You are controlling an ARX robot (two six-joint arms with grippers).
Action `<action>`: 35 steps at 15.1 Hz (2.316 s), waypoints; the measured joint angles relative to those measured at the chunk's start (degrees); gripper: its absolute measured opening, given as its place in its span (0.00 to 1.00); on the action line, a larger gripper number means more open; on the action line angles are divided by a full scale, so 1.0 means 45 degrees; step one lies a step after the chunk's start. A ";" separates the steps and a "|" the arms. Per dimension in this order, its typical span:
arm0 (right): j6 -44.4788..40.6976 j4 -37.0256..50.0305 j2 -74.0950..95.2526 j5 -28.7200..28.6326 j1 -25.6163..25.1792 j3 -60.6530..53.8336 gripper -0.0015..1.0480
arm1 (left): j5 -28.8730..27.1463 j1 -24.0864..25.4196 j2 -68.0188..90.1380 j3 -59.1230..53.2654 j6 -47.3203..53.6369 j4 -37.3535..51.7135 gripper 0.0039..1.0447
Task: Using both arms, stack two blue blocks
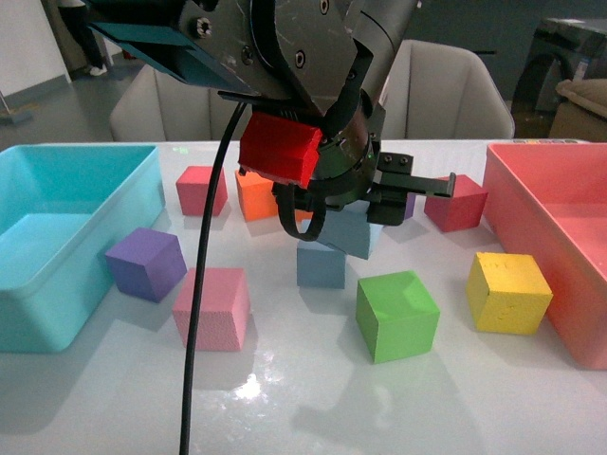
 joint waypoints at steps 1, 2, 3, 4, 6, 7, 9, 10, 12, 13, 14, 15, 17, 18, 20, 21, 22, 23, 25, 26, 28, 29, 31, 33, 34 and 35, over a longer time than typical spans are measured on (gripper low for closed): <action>0.0000 0.0000 0.0000 0.0000 0.0000 0.0000 0.94 | 0.0024 0.0175 0.0384 0.0481 0.0102 -0.0180 0.38; 0.0000 0.0000 0.0000 0.0000 0.0000 0.0000 0.94 | 0.0063 0.0325 0.0656 0.0855 0.0253 -0.0423 0.37; 0.0000 0.0000 0.0000 0.0000 0.0000 0.0000 0.94 | 0.0155 0.0495 0.0879 0.1214 0.0374 -0.0520 0.37; 0.0000 -0.0005 0.0000 0.0000 0.0000 0.0000 0.94 | 0.0214 0.0636 0.1005 0.1501 0.0534 -0.0787 0.37; 0.0000 0.0000 0.0000 0.0000 0.0000 0.0000 0.94 | 0.0821 0.0971 0.1180 0.1885 0.0520 -0.1287 0.37; 0.0000 0.0000 0.0000 0.0000 0.0000 0.0000 0.94 | 0.0767 0.0991 0.1205 0.1933 0.0525 -0.1253 0.37; 0.0000 0.0000 0.0000 0.0000 0.0000 0.0000 0.94 | 0.0631 0.0996 0.1336 0.2069 0.0529 -0.1263 0.37; 0.0000 0.0000 0.0000 0.0000 0.0000 0.0000 0.94 | 0.0636 0.1001 0.1404 0.2123 0.0525 -0.1384 0.37; 0.0000 0.0000 0.0000 0.0000 0.0000 0.0000 0.94 | 0.0651 0.1001 0.1486 0.2137 0.0515 -0.1491 0.42; 0.0000 0.0000 0.0000 0.0000 0.0000 0.0000 0.94 | 0.0651 0.1001 0.1515 0.2171 0.0525 -0.1491 0.55; 0.0000 0.0000 0.0000 0.0000 0.0000 0.0000 0.94 | 0.0743 0.1015 0.1515 0.2181 0.0520 -0.1515 0.65; 0.0000 0.0000 0.0000 0.0000 0.0000 0.0000 0.94 | 0.0738 0.1025 0.1515 0.2181 0.0510 -0.1515 0.76; 0.0000 0.0000 0.0000 0.0000 0.0000 0.0000 0.94 | 0.0792 0.1030 0.1515 0.2181 0.0476 -0.1418 0.96; 0.0000 0.0000 0.0000 0.0000 0.0000 0.0000 0.94 | 0.0792 0.1030 0.1515 0.2181 0.0461 -0.1316 0.93; 0.0000 0.0000 0.0000 0.0000 0.0000 0.0000 0.94 | 0.0792 0.1039 0.1486 0.2181 0.0369 -0.1122 0.94; 0.0000 0.0000 0.0000 0.0000 0.0000 0.0000 0.94 | 0.0801 0.1039 0.1375 0.2181 0.0282 -0.1025 0.94; 0.0000 0.0000 0.0000 0.0000 0.0000 0.0000 0.94 | 0.0840 0.1035 0.1141 0.2181 0.0185 -0.0797 0.94; 0.0000 0.0000 0.0000 0.0000 0.0000 0.0000 0.94 | 0.0942 0.1005 0.0685 0.2011 0.0121 -0.0437 0.94; 0.0000 0.0000 0.0000 0.0000 0.0000 0.0000 0.94 | 0.1073 0.0806 -0.0680 0.1073 -0.0083 0.0597 0.94; 0.0000 0.0000 0.0000 0.0000 0.0000 0.0000 0.94 | 0.1107 0.0573 -0.1763 0.0039 -0.0039 0.1797 0.94; 0.0000 0.0000 0.0000 0.0000 0.0000 0.0000 0.94 | 0.0923 0.0019 -0.4187 -0.2506 0.0699 0.4289 0.94; 0.0000 0.0000 0.0000 0.0000 0.0000 0.0000 0.94 | 0.0792 -0.0248 -0.5576 -0.3881 0.1083 0.5270 0.94; 0.0000 0.0000 0.0000 0.0000 0.0000 0.0000 0.94 | 0.0500 -0.0510 -0.8024 -0.6441 0.1642 0.6198 0.94; 0.0000 0.0000 0.0000 -0.0005 0.0000 0.0000 0.94 | -0.1787 -0.0729 -1.0307 -0.9301 0.2006 0.8179 0.84; 0.0000 0.0000 0.0000 0.0005 0.0000 0.0000 0.94 | -0.3541 -0.0389 -1.1837 -1.0909 0.2059 0.8976 0.72; 0.0000 -0.0019 0.0000 0.0010 0.0000 0.0000 0.94 | -0.4007 0.0311 -1.3993 -1.2730 0.2059 0.8228 0.60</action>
